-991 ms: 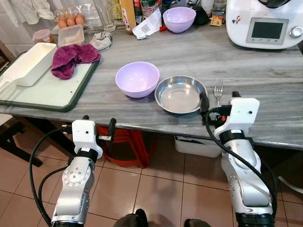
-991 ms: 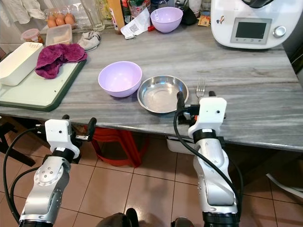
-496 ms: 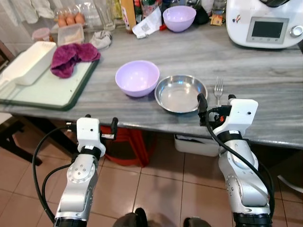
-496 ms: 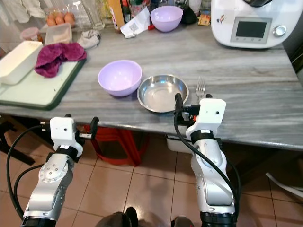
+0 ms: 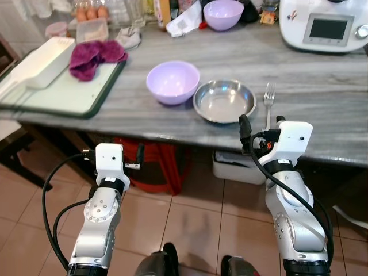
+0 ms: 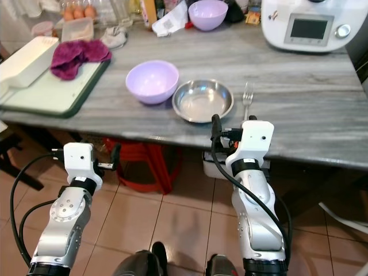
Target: Setting the table
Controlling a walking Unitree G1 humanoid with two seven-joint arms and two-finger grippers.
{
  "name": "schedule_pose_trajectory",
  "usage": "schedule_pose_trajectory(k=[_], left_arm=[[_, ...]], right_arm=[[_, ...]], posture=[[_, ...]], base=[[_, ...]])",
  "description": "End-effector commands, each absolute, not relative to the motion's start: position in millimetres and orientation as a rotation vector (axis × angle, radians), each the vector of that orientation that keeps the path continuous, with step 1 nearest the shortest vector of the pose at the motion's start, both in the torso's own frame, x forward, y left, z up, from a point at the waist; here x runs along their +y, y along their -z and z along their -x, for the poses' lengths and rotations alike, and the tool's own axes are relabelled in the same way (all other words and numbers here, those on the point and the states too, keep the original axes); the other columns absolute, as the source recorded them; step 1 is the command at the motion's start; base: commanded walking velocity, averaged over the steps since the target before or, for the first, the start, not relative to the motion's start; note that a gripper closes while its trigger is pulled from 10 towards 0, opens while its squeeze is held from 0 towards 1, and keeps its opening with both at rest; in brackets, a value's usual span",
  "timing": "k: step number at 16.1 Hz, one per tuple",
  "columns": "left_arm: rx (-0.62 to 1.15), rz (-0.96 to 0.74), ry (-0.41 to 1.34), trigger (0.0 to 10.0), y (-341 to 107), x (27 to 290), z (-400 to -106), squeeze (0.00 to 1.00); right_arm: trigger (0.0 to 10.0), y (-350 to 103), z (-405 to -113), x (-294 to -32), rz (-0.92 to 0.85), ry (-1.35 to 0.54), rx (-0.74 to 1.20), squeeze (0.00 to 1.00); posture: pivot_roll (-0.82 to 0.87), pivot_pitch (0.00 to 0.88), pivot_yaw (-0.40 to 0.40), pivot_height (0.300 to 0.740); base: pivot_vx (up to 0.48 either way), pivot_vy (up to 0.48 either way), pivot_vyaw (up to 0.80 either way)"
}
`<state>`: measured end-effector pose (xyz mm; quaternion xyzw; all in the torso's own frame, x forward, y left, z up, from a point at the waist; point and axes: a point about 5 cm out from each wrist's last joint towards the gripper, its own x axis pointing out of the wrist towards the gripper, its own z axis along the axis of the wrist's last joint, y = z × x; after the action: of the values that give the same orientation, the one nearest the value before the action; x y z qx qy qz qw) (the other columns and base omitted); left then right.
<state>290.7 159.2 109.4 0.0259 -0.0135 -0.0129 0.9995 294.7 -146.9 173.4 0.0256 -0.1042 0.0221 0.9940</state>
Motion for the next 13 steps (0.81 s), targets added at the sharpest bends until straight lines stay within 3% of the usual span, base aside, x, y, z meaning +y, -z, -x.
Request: schedule_pose_trajectory(k=[1, 6, 9, 13], left_arm=[[0.0, -0.061, 0.015, 10.0, -104, 162, -289, 0.0], [0.002, -0.068, 0.011, 10.0, -104, 164, -289, 0.0], [0.008, -0.076, 0.003, 10.0, -103, 166, -288, 0.0], [0.013, -0.081, 0.0, 10.0, -102, 168, -285, 0.0]], right_arm=[[10.0, -169, -295, -147, -0.052, -0.038, -0.195, 0.0], [10.0, -166, -295, -148, -0.08, -0.012, -0.185, 0.0], [10.0, -161, -293, -147, -0.08, -0.007, -0.175, 0.0], [10.0, -155, -287, -159, -0.079, 0.066, -0.166, 0.0]], posture=[[-0.1, 0.167, 0.1, 0.74], [-0.09, 0.159, 0.108, 0.74], [-0.09, 0.161, 0.109, 0.74], [-0.09, 0.171, 0.111, 0.74]], base=[[-0.289, 0.0, 0.0], [-0.34, 0.0, 0.0], [-0.363, 0.0, -0.55], [-0.364, 0.0, 0.0]])
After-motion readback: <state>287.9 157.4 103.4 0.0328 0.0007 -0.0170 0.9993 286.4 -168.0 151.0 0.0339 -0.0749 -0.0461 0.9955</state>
